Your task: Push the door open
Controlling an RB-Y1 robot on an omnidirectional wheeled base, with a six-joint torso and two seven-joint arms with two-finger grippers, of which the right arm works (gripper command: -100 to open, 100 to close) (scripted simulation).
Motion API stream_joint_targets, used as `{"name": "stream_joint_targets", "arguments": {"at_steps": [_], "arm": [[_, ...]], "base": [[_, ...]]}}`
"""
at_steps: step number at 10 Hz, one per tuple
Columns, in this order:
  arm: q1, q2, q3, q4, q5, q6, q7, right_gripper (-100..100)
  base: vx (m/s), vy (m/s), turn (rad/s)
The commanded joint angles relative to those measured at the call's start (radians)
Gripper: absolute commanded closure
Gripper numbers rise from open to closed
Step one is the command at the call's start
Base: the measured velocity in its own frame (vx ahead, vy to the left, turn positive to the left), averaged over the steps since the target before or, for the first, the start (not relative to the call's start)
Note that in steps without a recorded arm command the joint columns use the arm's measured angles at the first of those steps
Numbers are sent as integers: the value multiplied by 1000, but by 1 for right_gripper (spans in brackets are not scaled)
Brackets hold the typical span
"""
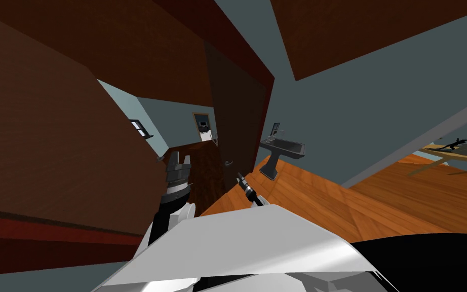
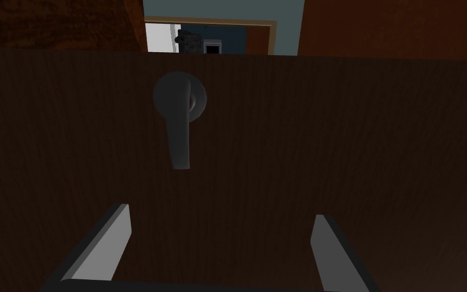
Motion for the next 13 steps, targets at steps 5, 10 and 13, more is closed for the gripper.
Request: {"name": "stream_joint_targets", "arguments": {"at_steps": [5,10,13], "arm": [[-43,-7,24,102,15,-26,-11,-100],[-72,-8,37,174,24,-46,-15,-100],[-74,5,28,189,21,-50,-2,-100]], "base": [[94,13,-25],[100,20,-19],[173,77,36]]}}
